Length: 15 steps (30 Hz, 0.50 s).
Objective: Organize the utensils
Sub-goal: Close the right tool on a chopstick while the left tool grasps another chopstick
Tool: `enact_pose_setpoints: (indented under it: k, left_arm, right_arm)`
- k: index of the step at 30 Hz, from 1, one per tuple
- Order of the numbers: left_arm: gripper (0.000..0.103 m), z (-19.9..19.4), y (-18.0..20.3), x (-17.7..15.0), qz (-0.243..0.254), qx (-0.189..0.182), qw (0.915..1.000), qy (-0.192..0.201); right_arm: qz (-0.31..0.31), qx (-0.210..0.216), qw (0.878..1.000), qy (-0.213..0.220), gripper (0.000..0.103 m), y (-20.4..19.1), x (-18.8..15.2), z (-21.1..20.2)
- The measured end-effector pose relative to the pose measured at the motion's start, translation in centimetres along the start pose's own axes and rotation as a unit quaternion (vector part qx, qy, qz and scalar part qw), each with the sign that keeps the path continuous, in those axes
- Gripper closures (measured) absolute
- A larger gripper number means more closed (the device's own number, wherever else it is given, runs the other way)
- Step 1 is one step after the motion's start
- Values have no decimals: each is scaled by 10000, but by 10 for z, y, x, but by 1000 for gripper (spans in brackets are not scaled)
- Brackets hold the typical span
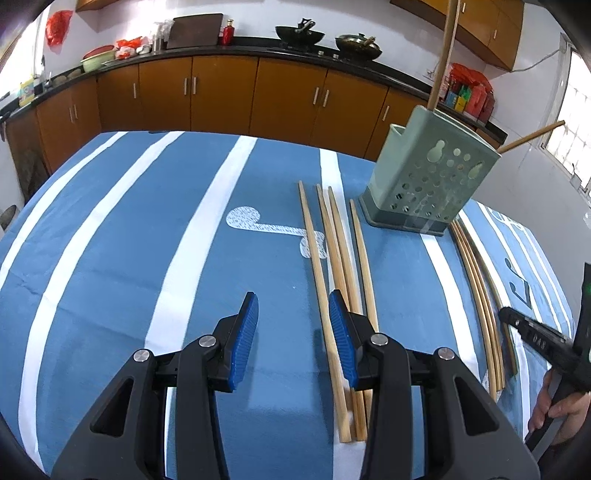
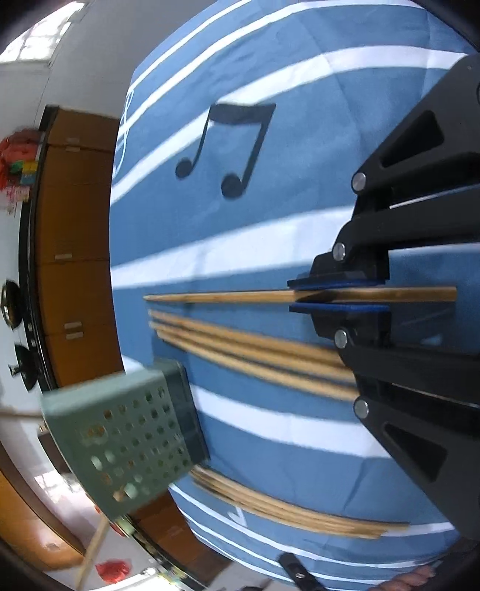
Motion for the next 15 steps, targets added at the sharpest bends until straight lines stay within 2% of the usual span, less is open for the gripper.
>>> enact_pose_setpoints:
  k: [6, 15]
  left_arm:
    - [67, 10, 10, -6, 216, -65, 9996, -179]
    - [81, 29, 26, -17, 582, 130, 9970, -489]
  right_arm:
    - [515, -62, 9986, 67, 95, 31, 7, -2]
    - [458, -154, 9988, 110, 95, 30, 6, -1]
Point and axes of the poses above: each gripper's, at about its wrist camera, not at the fingertips, and z roughly the way its jaws point, y to its right, x to its top, the point moved 8 cm from there along z, roughly the way its jaws point, and after that the axes turned 13 degrees about -y, right-handed, at the moved point
